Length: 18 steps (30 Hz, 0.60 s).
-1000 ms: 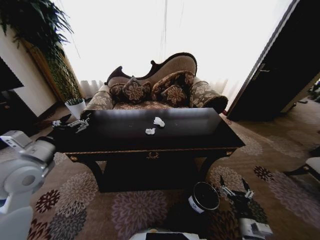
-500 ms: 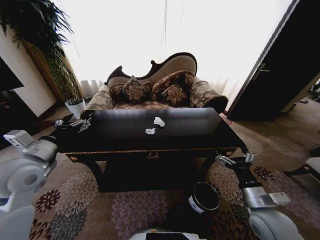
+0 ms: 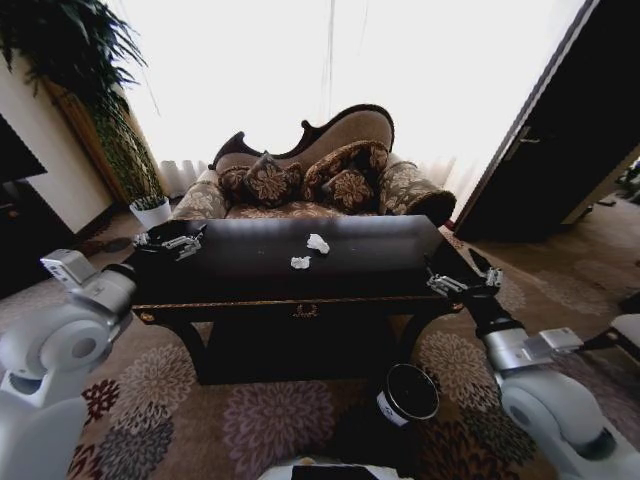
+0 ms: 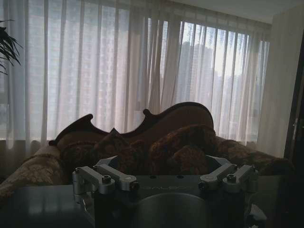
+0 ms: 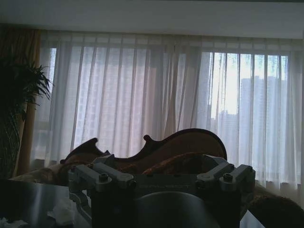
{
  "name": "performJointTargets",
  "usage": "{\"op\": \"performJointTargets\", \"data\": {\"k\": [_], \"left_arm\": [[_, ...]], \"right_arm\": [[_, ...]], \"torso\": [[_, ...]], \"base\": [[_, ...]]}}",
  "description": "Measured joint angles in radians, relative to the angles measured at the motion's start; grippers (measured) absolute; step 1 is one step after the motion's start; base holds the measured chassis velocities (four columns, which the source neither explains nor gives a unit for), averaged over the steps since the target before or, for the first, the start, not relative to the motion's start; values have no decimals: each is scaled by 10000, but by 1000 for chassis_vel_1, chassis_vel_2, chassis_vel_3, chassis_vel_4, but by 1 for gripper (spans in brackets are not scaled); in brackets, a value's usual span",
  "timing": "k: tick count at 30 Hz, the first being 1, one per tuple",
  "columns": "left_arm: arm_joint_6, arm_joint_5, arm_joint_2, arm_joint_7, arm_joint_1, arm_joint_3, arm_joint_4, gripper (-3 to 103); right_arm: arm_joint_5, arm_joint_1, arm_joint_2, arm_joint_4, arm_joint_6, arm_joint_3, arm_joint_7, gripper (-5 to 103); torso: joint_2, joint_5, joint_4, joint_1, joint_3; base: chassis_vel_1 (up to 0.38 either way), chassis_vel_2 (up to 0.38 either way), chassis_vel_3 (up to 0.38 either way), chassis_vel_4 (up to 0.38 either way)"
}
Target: Move to the front of the table and place the trash on the table into the trash bin.
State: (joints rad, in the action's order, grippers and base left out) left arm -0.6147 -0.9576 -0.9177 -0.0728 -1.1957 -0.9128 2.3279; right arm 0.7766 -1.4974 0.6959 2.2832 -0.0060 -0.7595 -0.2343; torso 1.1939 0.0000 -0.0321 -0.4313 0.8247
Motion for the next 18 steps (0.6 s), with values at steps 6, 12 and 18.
{"op": "performJointTargets", "data": {"k": [6, 12, 18], "left_arm": [[-11, 172, -149, 19, -374, -198, 146, 100], [-12, 188, -143, 32, -645, -532, 203, 100], [-12, 239, -243, 54, -797, -644, 285, 100]], "right_arm": [[2155, 3000, -1429, -1051, -623, 2241, -464, 100], [3212, 5341, -2092, -1896, -935, 3856, -418, 100], [3777, 8845, -2232, -2896, -1368, 6871, 123, 100]], "torso": [[-1, 3, -2, -2, 1], [-1, -3, 0, -1, 0], [-1, -1, -2, -1, 0]], "base": [[0, 0, 0, 0], [0, 0, 0, 0], [0, 0, 0, 0]]}}
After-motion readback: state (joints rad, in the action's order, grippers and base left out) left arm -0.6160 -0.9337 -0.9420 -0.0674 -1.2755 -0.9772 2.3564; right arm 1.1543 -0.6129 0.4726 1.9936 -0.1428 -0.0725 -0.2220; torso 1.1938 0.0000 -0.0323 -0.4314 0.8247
